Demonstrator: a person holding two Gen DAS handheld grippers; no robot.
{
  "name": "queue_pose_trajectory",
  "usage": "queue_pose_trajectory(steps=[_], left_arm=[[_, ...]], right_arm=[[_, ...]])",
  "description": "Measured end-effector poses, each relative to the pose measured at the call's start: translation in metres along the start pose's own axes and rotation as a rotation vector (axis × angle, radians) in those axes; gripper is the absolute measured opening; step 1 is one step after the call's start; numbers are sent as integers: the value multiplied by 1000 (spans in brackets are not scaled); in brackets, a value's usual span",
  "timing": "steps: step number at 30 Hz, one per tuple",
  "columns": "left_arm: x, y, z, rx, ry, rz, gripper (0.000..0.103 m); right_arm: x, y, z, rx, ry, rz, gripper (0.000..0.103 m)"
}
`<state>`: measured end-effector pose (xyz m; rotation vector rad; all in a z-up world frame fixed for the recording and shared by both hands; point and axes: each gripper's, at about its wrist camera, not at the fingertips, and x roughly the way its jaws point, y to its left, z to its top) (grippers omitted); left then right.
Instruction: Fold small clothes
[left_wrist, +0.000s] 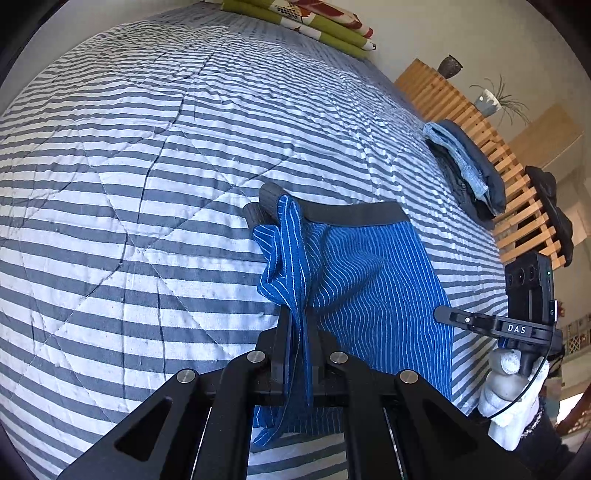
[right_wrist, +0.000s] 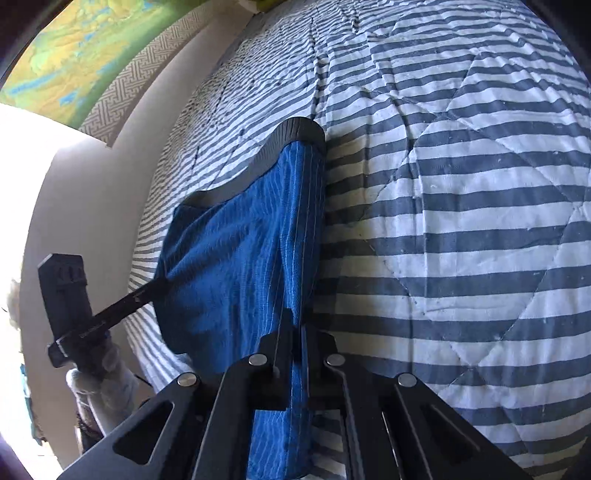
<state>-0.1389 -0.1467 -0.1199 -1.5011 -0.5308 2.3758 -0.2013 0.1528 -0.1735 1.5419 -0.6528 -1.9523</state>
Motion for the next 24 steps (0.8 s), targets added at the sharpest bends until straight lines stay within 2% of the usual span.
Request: queue_pose_trajectory(steps=[6,10,13,15,17,22,24], left_arm=[[-50,-29,-17,7,-54,-120,5],[-89,-62,-48,56,-78,-162,5],[-100,-74,-63,66,-52,-178,5],[-94,-71,-61,34,-16,-205,5],[-78,-63,-53,2,11,-189,5],[-3,-29,-6,-120,79,-145,5],[23,-21,12,-141,83,-102,5]], right_arm=[[-74,16,-11,-8,-125,113,3],[-124,36,-39,-51,-165,119,3],[-146,42,-60,-70,-172,104,3],[-150,39,-67,-58,-171,93,3],[-141,31,-61,-37,-156,81,3],[-84,-11,-16,93,-113,9,3],[-62,-27,5,135,-99,2,3]])
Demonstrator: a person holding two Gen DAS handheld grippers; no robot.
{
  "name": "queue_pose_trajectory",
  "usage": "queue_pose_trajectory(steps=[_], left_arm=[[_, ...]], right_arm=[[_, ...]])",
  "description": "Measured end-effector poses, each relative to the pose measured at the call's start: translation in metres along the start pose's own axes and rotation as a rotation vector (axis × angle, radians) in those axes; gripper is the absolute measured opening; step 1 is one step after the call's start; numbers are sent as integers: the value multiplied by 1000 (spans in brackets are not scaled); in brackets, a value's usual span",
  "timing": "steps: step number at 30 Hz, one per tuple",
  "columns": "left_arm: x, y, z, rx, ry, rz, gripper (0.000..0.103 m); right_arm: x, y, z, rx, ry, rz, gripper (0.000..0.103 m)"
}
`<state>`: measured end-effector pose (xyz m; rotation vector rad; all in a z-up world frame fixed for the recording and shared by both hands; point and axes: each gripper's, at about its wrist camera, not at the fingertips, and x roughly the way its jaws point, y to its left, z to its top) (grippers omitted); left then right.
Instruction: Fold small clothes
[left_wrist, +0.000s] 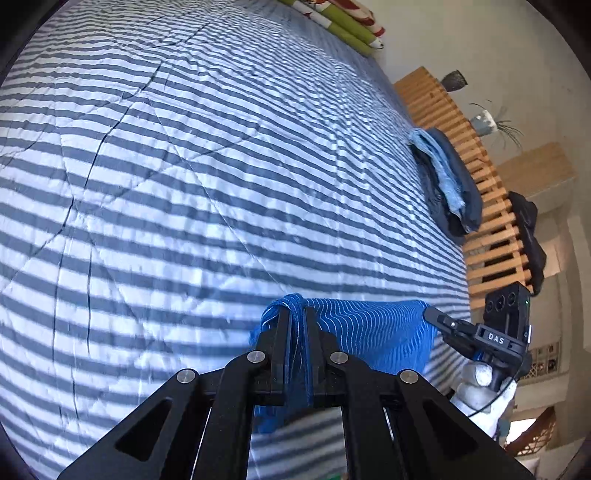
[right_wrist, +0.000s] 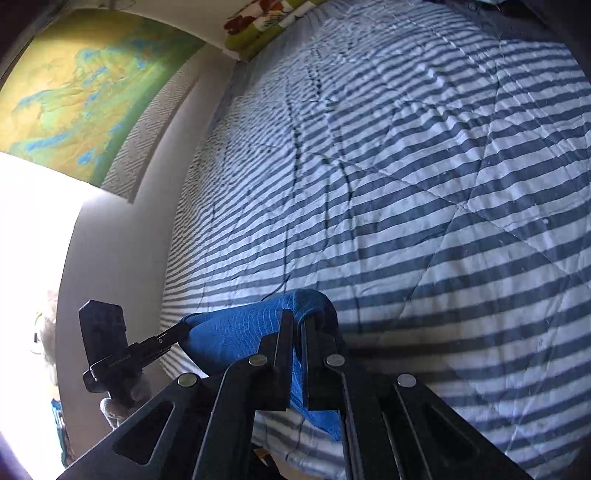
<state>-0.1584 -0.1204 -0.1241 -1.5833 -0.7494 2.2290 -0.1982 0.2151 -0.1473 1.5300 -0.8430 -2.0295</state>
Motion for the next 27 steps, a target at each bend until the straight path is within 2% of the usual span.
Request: queue_pose_trajectory(steps=[4,8,9,10,11,13,16,18,22,24,27], left_arm=[[36,12,26,-20,38,29,6],[47,21,31,-36,67,36,9],[44,24,31,-41,60,30,12],[39,25,31,-38,43,47,20],[33,26,31,-26,21,82,23],[24,26,30,-6,-6,114,25],[9,15,19,39,-23,81,25],[3,-2,9,111,-44,81,24],[6,-30,-5,199,-53,59,23],[12,-35,-7,217,-54,87,23],[27,-33,-6,221,-31,118,23]], right_arm=[[30,-18,28,43,18,-45,3],[46,-26,40,38,45,-69,3],[47,-27,41,41,50,-67,3],[48,-28,41,42,53,-64,3],[48,-29,42,41,54,-62,3],[47,-29,41,46,60,-59,3],[40,-31,39,48,64,-61,6],[31,-27,36,19,50,-92,7],[1,-19,28,-17,-42,-150,16],[-13,-8,19,-57,-79,-117,16],[-17,17,-1,-178,-71,-84,16]])
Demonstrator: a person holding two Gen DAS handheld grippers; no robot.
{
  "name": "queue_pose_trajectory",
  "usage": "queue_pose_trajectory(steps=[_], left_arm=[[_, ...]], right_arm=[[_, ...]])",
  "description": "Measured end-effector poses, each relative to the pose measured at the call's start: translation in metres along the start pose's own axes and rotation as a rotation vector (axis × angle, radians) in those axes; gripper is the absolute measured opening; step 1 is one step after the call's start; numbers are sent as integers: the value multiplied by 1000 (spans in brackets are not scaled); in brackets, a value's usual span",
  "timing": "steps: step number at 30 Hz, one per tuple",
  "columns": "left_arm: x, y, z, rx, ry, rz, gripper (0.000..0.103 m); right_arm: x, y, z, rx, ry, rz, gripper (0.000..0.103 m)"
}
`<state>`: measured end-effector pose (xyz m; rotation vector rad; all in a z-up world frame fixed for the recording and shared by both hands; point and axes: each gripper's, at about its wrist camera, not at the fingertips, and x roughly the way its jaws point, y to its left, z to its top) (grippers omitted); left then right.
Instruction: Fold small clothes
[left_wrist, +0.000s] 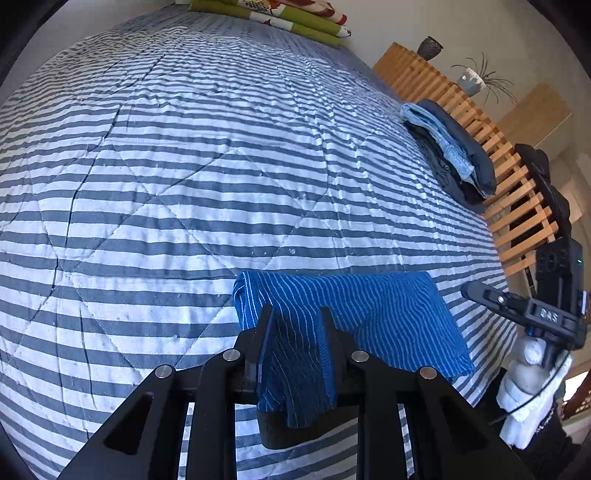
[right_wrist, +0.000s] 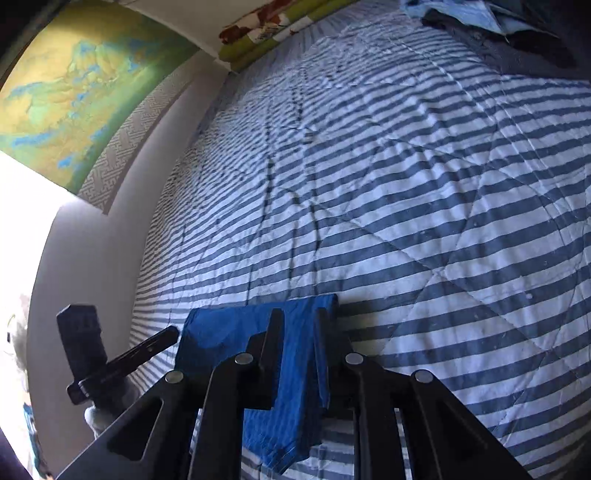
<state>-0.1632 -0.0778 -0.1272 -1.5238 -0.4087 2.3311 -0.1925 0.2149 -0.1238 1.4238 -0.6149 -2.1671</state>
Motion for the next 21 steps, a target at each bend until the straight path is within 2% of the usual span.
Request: queue_pose_trajectory(steps=[3,5,8,11,13,14,16,18,21], left_arm=[[16,11,-4,-12,43,46,23],[22,19,-7,-16,61,53,23],[24,24,-10,-15,64,50,23],[17,24,-11,-24,65,46,25],[5,26,-13,-36,43,28,33],[1,27,-14,-45,33,26,38],[-6,30,-14,-65,10,24,60],[-6,32,-13,-76,11,23,64],[3,34,-12,-80,36,27,64]], right_arm=[[12,21,-16,-112,47,-46,16],[25,19,-26,-135,87,-89,16],[45,7,-40,-162,162,-201,16],[37,-1,-39,-144,161,-172,16],[23,-5,-32,-105,129,-110,19],[17,-7,-28,-88,106,-108,27],[10,-14,-18,-63,66,-142,42],[12,-22,-10,-35,70,-139,44],[26,-32,-4,8,107,-121,44]])
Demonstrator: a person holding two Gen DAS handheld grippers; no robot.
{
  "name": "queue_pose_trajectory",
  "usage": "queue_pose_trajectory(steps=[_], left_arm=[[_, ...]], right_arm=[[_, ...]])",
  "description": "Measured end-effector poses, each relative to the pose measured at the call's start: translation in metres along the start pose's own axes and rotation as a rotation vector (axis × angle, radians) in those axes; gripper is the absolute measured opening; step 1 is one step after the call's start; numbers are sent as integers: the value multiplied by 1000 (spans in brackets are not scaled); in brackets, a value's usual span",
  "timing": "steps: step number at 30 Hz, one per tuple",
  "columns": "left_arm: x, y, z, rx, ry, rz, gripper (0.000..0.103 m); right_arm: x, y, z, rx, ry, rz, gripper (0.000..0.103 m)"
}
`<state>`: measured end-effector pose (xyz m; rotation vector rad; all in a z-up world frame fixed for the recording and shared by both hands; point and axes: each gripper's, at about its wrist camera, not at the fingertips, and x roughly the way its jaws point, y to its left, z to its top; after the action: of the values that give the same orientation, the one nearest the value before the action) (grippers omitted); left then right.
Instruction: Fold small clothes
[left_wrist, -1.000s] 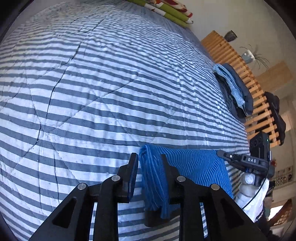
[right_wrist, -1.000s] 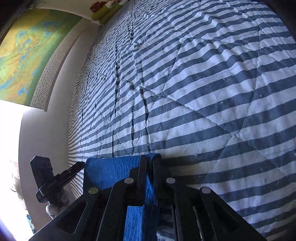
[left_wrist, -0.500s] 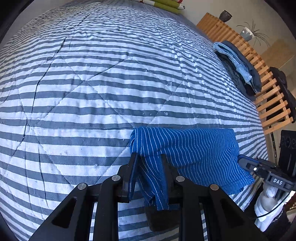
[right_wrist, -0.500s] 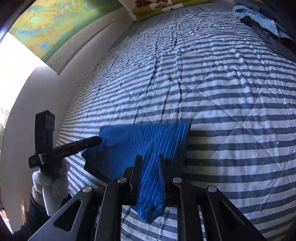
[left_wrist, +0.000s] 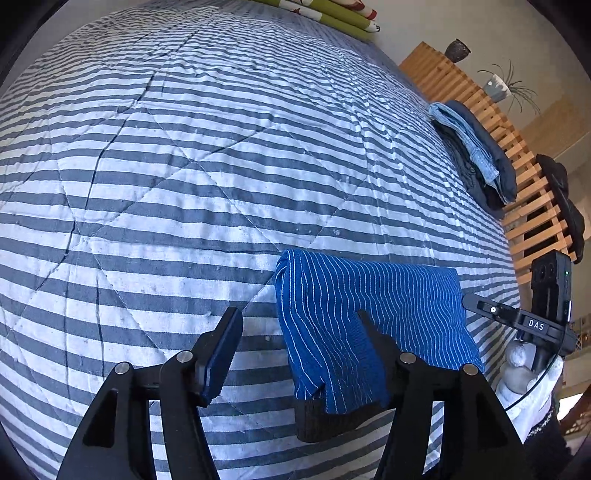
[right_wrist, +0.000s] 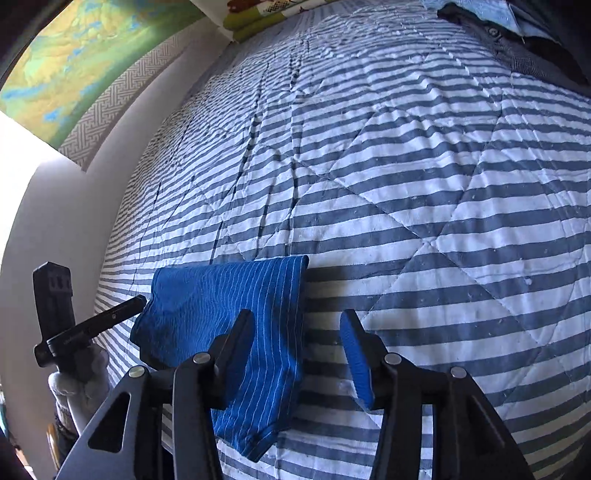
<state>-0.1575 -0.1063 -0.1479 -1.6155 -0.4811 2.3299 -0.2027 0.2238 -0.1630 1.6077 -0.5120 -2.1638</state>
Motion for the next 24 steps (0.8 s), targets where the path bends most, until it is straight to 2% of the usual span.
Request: queue_pose_trajectory(steps=[5,11,13,14,15,17,18,19,24], left_arm=[[18,-7,2,27,32,27,64],[23,-15,2,57,12,53,61],[25,-22,-1,101,3,103,52],[26,-25,-2,119,2,115,50],[27,-26,-3,125,4,113,43],[28,-28,-3,129,3,116,39],[28,-29,-4,131,3,112,32],[29,-30,-4,128,5,104,26],[28,-35,-11,117,-27,104,15]], right_arm=[[10,2,0,-13,-6,0,48],[18,15,-3,-60,-2,6,48],[22,23,-5,-96,6,9,46],[25,26,-6,-118,15,4,40],[30,30,-6,-133,24,-1,37],[32,33,-7,-143,21,-7,31],[33,33,-6,-138,27,2,28],[35,32,-6,-123,37,19,21],[35,33,-10,-99,10,17,14]])
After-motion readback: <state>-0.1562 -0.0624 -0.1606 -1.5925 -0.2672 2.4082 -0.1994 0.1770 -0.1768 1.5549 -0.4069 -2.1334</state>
